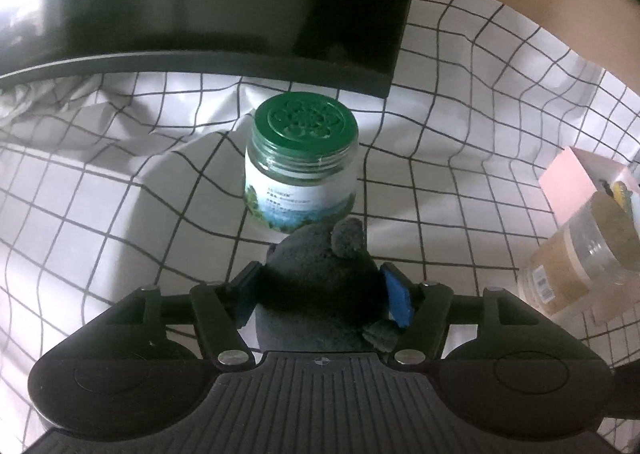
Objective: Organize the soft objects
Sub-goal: 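Grasp the white gloves with right tool while left tool holds the plush cat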
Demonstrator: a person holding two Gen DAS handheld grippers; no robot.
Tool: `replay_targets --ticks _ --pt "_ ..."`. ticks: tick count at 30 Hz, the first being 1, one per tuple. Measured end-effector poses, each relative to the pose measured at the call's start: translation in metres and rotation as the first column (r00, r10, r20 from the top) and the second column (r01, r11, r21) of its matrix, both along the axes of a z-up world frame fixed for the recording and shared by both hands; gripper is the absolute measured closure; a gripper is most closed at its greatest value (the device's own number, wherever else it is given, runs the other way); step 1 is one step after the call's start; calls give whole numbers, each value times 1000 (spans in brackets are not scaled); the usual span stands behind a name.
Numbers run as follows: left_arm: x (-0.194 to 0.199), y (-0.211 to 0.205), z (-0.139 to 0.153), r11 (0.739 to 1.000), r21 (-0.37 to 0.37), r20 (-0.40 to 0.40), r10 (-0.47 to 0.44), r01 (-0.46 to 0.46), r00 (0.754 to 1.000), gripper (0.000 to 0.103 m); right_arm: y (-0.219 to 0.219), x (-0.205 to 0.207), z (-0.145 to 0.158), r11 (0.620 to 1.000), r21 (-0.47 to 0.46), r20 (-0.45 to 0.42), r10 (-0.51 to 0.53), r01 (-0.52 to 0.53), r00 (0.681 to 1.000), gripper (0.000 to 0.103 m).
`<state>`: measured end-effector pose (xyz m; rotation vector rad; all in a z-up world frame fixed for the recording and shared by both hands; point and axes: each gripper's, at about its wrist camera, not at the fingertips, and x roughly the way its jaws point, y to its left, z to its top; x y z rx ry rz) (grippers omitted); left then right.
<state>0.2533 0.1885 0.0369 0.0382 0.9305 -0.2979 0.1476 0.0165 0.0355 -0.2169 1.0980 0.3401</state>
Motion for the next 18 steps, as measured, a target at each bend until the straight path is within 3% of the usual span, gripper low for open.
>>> replay_targets --ticks 2,4,6,8,10,14,18 --pt "1 0 -2 1000 1 2 -2 2 1000 31 -3 -8 5 1000 1 54 0 0 999 82" --pt "0 3 -5 1000 -22 -8 -3 3 1000 30 -6 -20 11 1000 14 115 -5 3 993 54" --pt "-2 6 -6 999 -37 5 -3 3 1000 30 -12 -35 17 1000 28 197 -19 14 980 39" --pt "-4 7 -7 999 -51 10 3 -2 1000 30 -17 -47 20 999 31 261 -37 30 965 36" --pt "-4 9 -8 998 -64 16 8 -7 1000 30 -20 -53 20 998 46 272 -50 38 961 36" --pt "-4 9 -12 998 -65 17 1 1 1000 29 -20 -45 18 989 123 221 -103 77 970 36" --pt "-2 13 -18 995 -98 -33 0 -3 999 27 -25 -31 11 953 174 154 -277 250 949 36"
